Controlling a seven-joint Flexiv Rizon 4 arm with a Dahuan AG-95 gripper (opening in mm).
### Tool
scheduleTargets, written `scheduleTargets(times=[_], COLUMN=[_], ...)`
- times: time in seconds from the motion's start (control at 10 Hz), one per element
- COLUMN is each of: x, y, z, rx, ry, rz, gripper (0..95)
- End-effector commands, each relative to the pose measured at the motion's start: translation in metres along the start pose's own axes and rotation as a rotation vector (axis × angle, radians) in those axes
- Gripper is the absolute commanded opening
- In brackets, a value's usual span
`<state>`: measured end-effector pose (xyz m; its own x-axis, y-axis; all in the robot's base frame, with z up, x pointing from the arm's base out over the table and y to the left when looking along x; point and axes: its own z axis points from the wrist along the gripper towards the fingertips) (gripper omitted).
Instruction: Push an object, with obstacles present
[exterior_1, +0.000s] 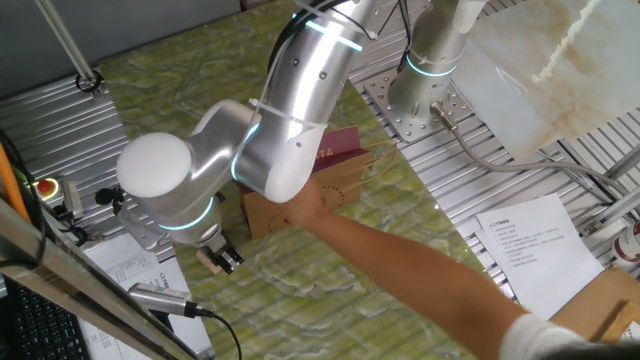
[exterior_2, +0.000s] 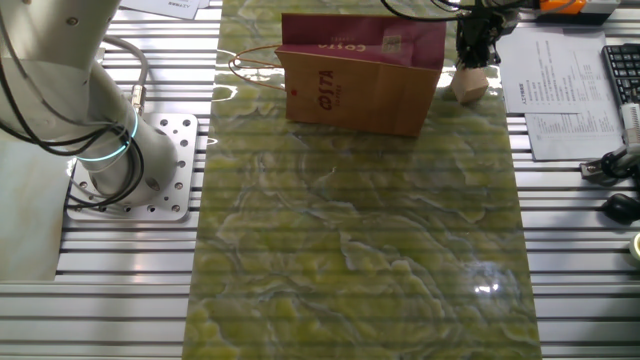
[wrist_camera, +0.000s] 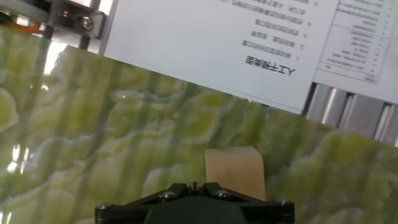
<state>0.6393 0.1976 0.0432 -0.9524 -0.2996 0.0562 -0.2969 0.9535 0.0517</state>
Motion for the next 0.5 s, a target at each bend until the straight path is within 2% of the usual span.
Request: scheduleTargets(times=[0.1, 0.5], x=[0.0032, 0.0071], y=[-0.0047, -0.0121], z=[-0.0011, -0.0011], rx=[0.002, 0.002], ry=[-0.003, -0.007], rz=[-0.004, -0.005], gripper=[0.0, 0.0])
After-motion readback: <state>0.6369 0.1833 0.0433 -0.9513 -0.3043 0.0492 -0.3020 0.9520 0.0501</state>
